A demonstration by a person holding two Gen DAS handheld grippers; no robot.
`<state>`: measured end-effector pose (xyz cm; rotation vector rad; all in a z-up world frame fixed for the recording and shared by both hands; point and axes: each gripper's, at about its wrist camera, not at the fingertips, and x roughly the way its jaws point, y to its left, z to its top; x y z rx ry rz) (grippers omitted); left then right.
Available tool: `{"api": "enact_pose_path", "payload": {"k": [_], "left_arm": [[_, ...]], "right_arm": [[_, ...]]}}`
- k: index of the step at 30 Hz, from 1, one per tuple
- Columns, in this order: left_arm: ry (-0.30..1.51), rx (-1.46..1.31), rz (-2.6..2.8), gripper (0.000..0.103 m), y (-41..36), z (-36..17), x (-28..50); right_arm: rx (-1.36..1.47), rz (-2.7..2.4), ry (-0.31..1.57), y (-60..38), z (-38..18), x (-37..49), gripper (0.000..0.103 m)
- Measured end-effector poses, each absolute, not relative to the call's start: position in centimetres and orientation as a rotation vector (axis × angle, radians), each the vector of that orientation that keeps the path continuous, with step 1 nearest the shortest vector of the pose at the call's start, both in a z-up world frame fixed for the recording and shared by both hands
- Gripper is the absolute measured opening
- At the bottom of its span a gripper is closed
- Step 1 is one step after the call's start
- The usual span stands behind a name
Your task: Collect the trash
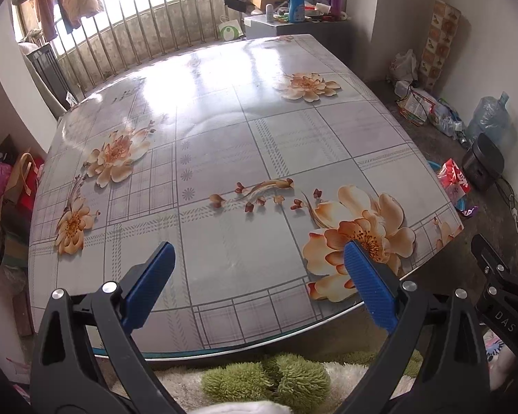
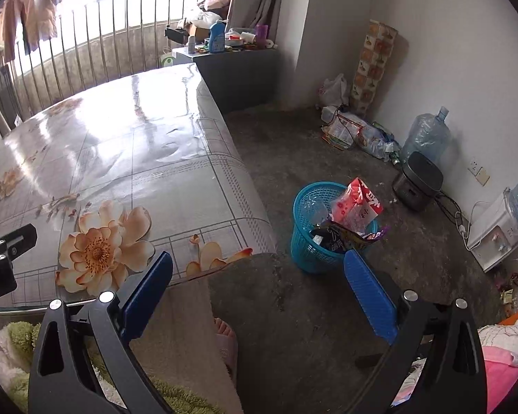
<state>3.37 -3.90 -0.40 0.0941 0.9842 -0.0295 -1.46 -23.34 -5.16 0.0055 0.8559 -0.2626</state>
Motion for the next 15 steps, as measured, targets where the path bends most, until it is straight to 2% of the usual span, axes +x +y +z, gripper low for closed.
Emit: {"api": "enact_pose_path", "payload": {"k": [15], "left_arm": [[0.990, 0.111, -0.040, 0.094, -4.24, -0.38, 3.43]], "right_arm": [[0.017, -0.280, 0.854, -23.83, -5.05, -1.37, 0.097]]}}
